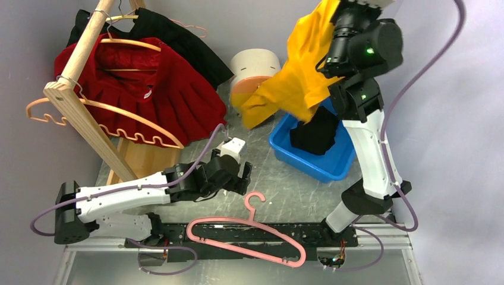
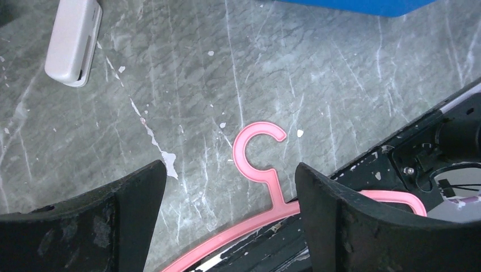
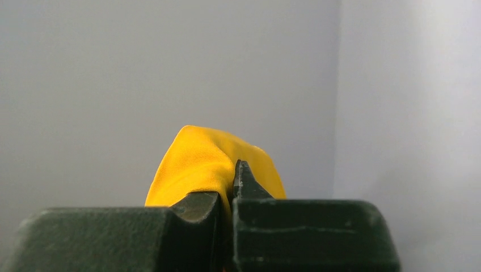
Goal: Remove the skirt from the hanger
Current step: Place the skirt in the bin.
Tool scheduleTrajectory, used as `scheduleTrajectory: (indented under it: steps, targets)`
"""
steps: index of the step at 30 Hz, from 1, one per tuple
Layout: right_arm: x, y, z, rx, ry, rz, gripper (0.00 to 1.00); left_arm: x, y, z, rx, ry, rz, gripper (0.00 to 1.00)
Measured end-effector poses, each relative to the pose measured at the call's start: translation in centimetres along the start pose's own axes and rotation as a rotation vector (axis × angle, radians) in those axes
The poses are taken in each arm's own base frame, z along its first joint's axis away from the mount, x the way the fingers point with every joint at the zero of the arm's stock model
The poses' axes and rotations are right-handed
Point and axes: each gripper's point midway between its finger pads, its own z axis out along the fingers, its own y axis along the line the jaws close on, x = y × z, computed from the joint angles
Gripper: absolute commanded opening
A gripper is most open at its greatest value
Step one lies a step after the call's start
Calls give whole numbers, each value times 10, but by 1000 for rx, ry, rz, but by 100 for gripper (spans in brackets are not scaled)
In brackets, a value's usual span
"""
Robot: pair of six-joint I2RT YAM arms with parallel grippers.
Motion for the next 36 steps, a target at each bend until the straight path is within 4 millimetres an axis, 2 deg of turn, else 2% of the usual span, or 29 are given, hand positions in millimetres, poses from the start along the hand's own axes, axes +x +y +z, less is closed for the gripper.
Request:
scheduleTrajectory:
  steps: [4,7,9,11,14,17,22,25,27,28,29,30,32,36]
  targets:
    - [-50,-38,0,119,-140,15,0,0,0,-6,29,-8,-11,88]
    - [-76,-60,-5,183,-222,31,0,3,-2,-6,43,3,-10,89]
    - [-79,-71,-9,204,-241,23,0,4,-4,-6,50,10,-8,89]
    - [-69,-77,-9,217,-227,-3,0,5,-6,-5,56,13,-7,89]
    - [-39,-77,1,223,-177,-41,0,6,-9,-3,66,16,-7,89]
    - [4,-68,16,198,-109,-91,0,7,-11,-1,71,23,-6,89]
    - [101,-64,41,129,57,-143,0,6,-13,-1,79,17,-10,89]
    - [155,-71,43,101,166,-127,0,6,-13,0,79,17,-10,89]
    - [190,-75,36,86,245,-104,0,6,-13,0,79,17,-10,89]
    - [200,-76,32,82,272,-96,0,6,-13,0,80,17,-8,89]
    - [226,-81,11,84,344,-71,0,6,-13,0,80,17,-7,89]
    - [227,-81,9,84,348,-69,0,5,-13,-1,80,16,-5,90]
    - [236,-92,-6,133,369,-51,0,5,-13,-1,83,12,-5,89]
    - [267,-139,-51,308,448,-78,0,6,-12,-1,84,10,0,90]
